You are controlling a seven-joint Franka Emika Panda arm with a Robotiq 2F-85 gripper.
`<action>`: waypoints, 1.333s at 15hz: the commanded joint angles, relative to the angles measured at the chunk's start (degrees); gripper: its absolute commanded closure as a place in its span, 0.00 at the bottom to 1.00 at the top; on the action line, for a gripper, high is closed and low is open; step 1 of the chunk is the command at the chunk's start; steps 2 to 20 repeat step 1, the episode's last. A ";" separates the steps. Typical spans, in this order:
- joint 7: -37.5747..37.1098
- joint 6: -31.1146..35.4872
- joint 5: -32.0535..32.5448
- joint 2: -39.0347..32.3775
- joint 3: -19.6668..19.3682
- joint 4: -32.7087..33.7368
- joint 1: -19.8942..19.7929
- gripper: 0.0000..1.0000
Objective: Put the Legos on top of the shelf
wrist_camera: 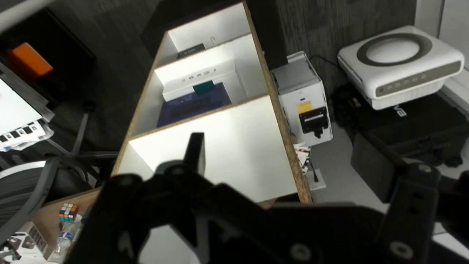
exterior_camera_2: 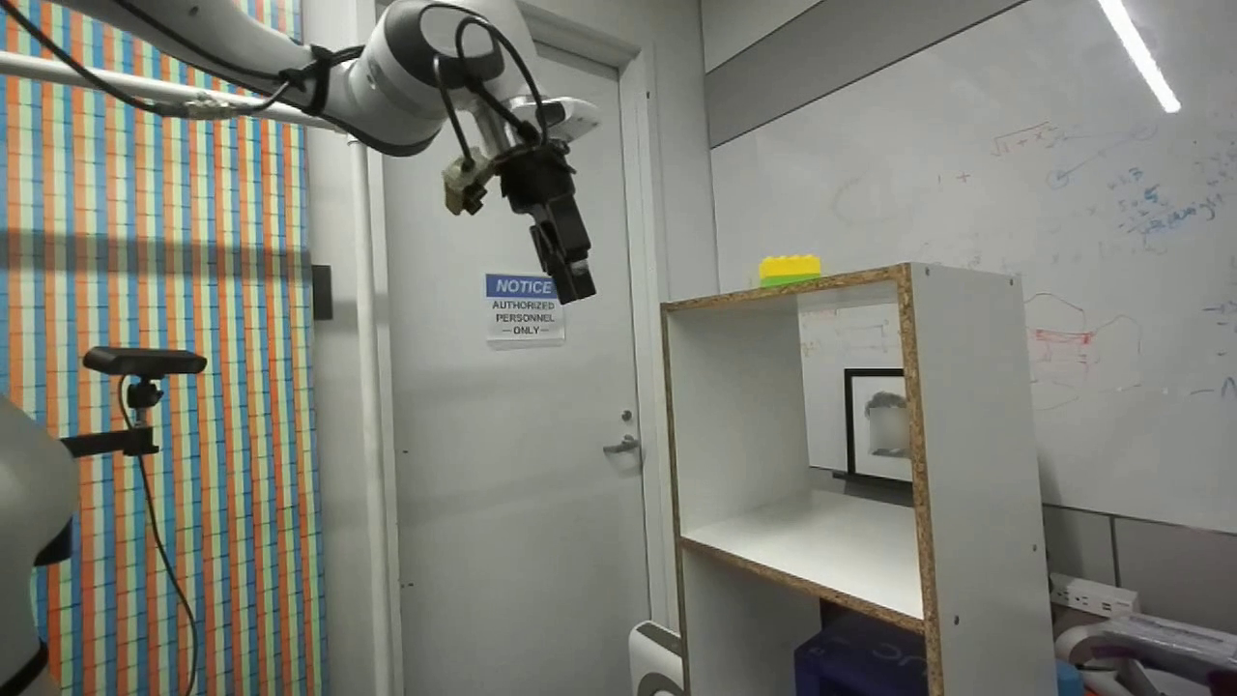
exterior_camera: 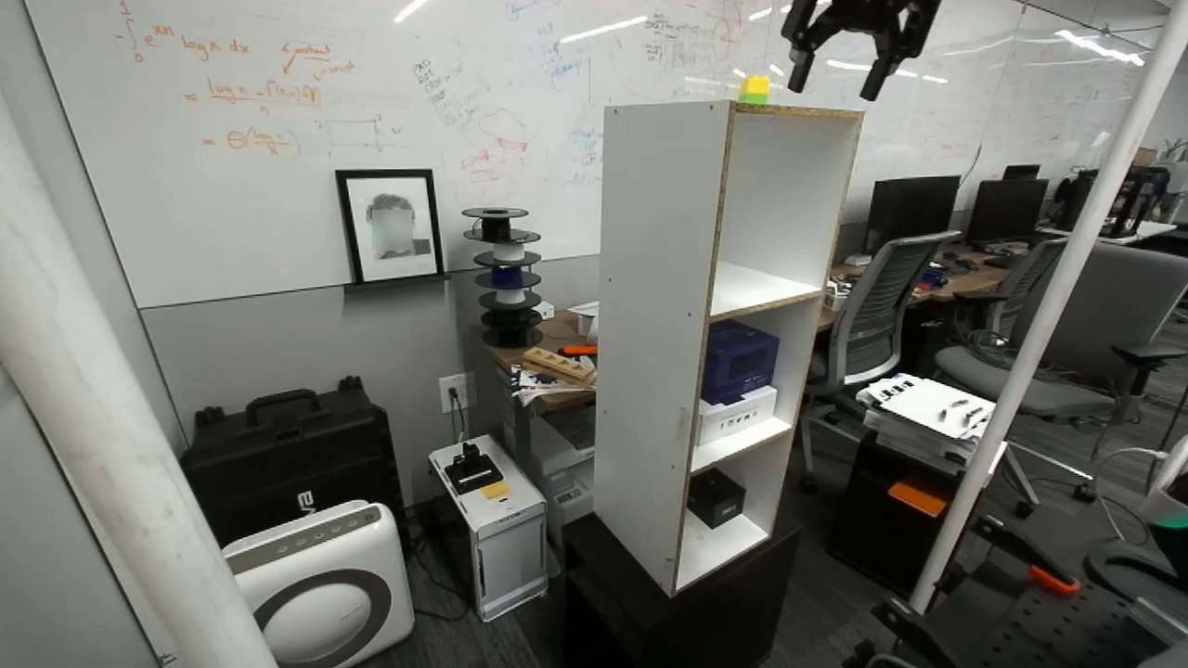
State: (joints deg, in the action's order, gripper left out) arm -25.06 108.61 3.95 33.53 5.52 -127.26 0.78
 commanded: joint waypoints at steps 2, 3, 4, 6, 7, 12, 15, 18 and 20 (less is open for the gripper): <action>0.81 -1.34 -0.71 2.08 1.02 -1.44 -1.33 0.00; 0.81 -1.34 -0.71 2.08 1.02 -1.44 -1.33 0.00; 0.81 -1.34 -0.71 2.08 1.02 -1.44 -1.33 0.00; 0.81 -1.34 -0.71 2.08 1.02 -1.44 -1.33 0.00; 0.81 -1.34 -0.71 2.08 1.02 -1.44 -1.33 0.00; 0.81 -1.34 -0.71 2.08 1.02 -1.44 -1.33 0.00; 0.81 -1.34 -0.71 2.08 1.02 -1.44 -1.33 0.00; 0.81 -1.34 -0.71 2.08 1.02 -1.44 -1.33 0.00; 0.81 -1.34 -0.71 2.08 1.02 -1.44 -1.33 0.00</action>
